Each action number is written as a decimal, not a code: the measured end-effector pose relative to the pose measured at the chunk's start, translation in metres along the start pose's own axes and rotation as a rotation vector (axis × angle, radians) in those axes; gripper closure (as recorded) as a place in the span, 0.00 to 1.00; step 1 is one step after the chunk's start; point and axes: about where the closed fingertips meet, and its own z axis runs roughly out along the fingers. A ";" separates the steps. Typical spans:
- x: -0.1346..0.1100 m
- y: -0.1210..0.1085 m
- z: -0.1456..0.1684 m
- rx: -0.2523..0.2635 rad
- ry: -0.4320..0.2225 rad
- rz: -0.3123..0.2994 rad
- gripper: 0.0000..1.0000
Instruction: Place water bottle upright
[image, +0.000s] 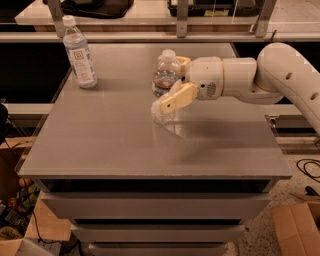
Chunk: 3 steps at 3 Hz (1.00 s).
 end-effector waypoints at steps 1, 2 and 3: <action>0.000 -0.003 -0.004 0.008 0.009 -0.004 0.00; -0.002 -0.008 -0.013 0.020 0.019 -0.010 0.00; -0.004 -0.013 -0.025 0.042 0.030 -0.016 0.00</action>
Offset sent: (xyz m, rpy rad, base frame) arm 0.0135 -0.0313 0.0051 -0.0346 -0.0168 -0.0485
